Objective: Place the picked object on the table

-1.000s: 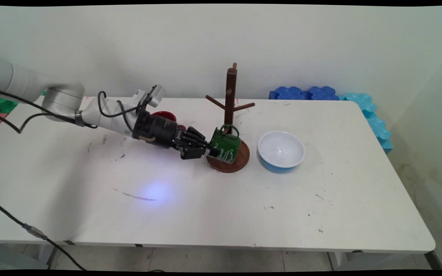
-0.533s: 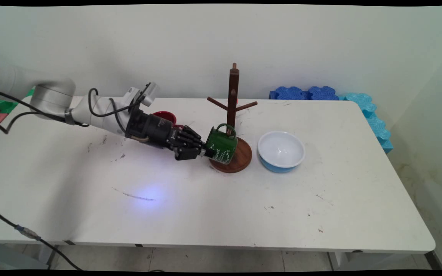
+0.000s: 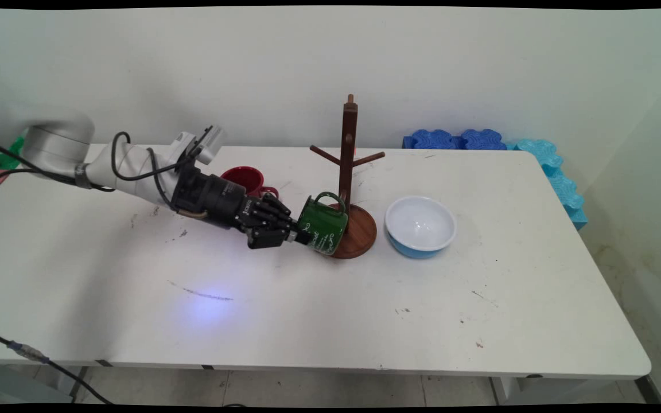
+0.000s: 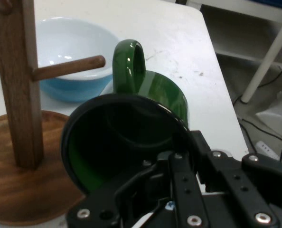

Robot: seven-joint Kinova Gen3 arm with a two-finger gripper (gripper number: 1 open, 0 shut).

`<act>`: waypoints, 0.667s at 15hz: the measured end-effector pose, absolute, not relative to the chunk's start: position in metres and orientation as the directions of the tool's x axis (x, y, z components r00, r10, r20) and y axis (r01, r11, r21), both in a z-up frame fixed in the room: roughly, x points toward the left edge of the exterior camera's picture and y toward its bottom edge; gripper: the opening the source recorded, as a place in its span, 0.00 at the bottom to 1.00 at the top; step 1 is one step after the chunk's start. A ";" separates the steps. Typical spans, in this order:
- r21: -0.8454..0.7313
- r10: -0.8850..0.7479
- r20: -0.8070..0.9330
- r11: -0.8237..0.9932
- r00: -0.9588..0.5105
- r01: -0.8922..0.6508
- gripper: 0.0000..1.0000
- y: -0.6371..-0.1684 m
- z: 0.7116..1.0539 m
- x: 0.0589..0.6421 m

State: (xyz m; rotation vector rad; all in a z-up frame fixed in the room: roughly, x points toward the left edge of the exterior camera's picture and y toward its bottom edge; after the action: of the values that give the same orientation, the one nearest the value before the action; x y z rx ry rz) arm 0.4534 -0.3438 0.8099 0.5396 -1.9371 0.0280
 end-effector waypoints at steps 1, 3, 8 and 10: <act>0.214 -0.349 0.875 0.899 -0.334 -0.382 0.00 -0.341 0.812 0.455; 0.189 -0.335 0.873 0.902 -0.354 -0.388 0.00 -0.336 0.818 0.458; 0.102 -0.286 0.858 0.909 -0.426 -0.404 0.00 -0.326 0.835 0.469; 0.070 -0.268 0.850 0.911 -0.453 -0.406 0.00 -0.323 0.840 0.473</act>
State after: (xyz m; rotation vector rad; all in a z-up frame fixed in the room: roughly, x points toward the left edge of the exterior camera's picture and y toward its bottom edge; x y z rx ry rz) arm 0.4732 -0.3228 0.8398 0.4832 -2.0692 0.1741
